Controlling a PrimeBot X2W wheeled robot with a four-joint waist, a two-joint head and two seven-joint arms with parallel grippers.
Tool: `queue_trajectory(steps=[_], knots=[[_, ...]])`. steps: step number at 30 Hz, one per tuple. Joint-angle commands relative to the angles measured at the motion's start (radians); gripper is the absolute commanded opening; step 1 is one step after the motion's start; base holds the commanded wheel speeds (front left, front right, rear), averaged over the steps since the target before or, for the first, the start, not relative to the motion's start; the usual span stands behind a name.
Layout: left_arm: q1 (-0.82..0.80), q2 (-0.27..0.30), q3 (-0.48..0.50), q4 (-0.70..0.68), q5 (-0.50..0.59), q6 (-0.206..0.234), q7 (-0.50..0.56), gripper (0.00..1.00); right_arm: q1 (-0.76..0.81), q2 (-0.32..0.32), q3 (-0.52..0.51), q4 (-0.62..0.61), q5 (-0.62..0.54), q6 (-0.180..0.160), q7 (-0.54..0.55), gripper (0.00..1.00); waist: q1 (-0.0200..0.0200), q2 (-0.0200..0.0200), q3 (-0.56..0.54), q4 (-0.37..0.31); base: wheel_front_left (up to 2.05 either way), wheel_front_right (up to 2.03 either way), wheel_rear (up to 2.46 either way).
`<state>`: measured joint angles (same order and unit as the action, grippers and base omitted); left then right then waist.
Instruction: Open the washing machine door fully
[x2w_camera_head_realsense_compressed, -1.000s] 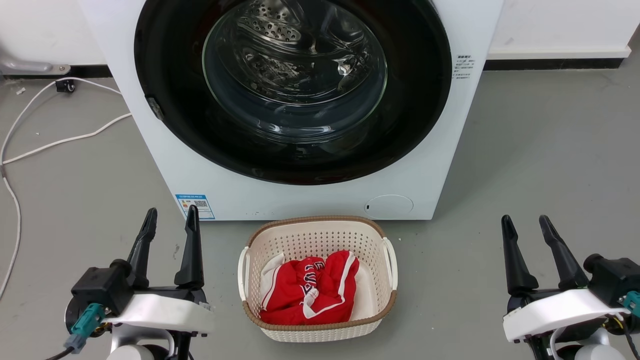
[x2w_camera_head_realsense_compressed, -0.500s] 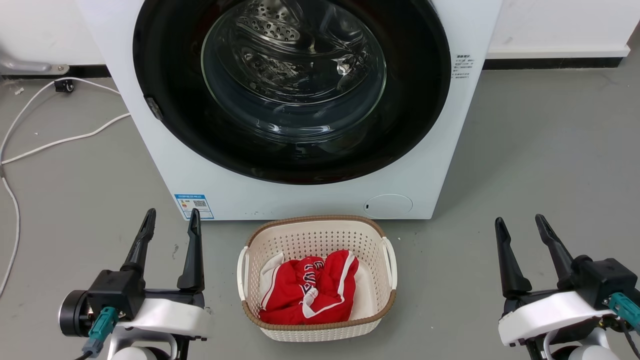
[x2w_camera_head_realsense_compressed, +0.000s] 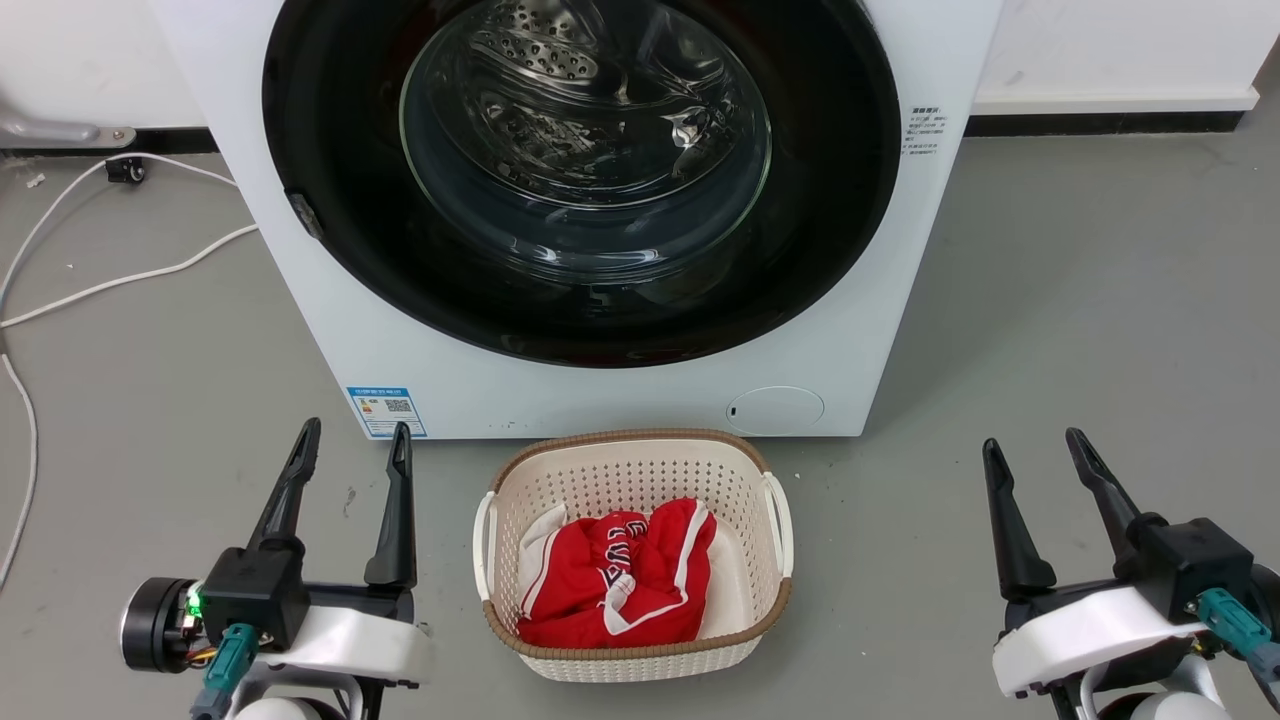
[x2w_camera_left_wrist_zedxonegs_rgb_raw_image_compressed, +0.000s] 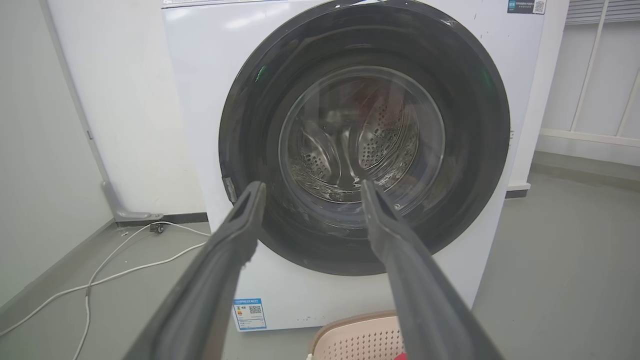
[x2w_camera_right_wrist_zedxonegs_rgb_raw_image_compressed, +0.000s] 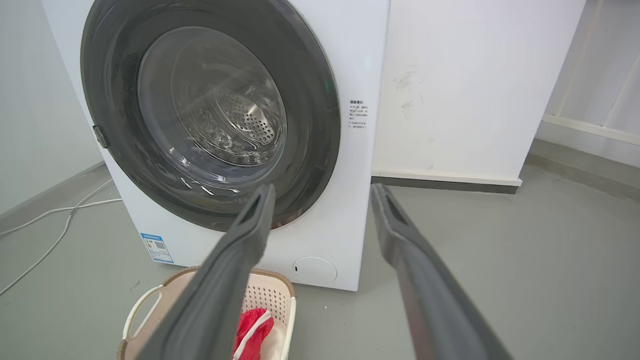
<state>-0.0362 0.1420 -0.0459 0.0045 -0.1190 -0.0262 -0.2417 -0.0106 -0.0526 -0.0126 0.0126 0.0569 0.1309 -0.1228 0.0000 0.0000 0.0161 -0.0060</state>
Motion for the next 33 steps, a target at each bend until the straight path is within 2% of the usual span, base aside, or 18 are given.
queue_trajectory(steps=[1,10,20,21,23,29,31,33], knots=[[0.008,-0.001,0.001,-0.001,0.021,-0.006,-0.009,1.0,0.011,0.004,0.003,-0.007,-0.023,0.0,-0.006,1.0,0.0,0.0,0.0,0.0,0.0,0.0,0.0],[0.015,-0.016,0.011,-0.002,0.071,-0.018,-0.026,1.0,0.014,0.004,0.013,0.0,-0.056,0.0,-0.011,1.0,0.0,0.0,0.0,-0.003,0.0,0.0,0.0],[0.013,-0.033,0.035,0.012,0.059,-0.033,-0.024,1.0,0.009,0.004,0.011,0.011,-0.022,0.0,-0.007,1.0,0.0,0.0,0.003,-0.006,0.0,0.0,0.0],[0.012,-0.034,0.036,0.012,0.059,-0.034,-0.024,1.0,0.009,0.004,0.011,0.011,-0.015,0.0,-0.008,0.74,0.0,0.0,0.004,-0.007,0.0,0.0,0.0],[0.012,-0.037,0.037,0.013,0.063,-0.038,-0.024,1.0,0.007,0.004,0.013,0.011,-0.015,0.0,-0.015,0.0,0.0,0.0,0.003,-0.006,0.0,0.0,0.0],[0.018,-0.046,0.044,0.015,0.068,-0.044,-0.024,1.0,-0.001,0.004,0.025,0.006,0.049,0.0,-0.045,0.0,0.0,0.0,0.0,-0.004,0.0,0.0,0.0],[0.019,-0.048,0.046,0.015,0.068,-0.046,-0.024,1.0,-0.003,0.004,0.022,0.016,0.147,0.0,-0.056,0.0,0.0,0.0,0.0,-0.004,0.0,0.0,0.0],[0.018,-0.05,0.049,0.016,0.069,-0.047,-0.024,1.0,-0.013,0.004,0.026,0.032,0.296,0.0,-0.075,0.0,0.0,0.0,0.001,-0.003,0.0,0.0,0.0]])
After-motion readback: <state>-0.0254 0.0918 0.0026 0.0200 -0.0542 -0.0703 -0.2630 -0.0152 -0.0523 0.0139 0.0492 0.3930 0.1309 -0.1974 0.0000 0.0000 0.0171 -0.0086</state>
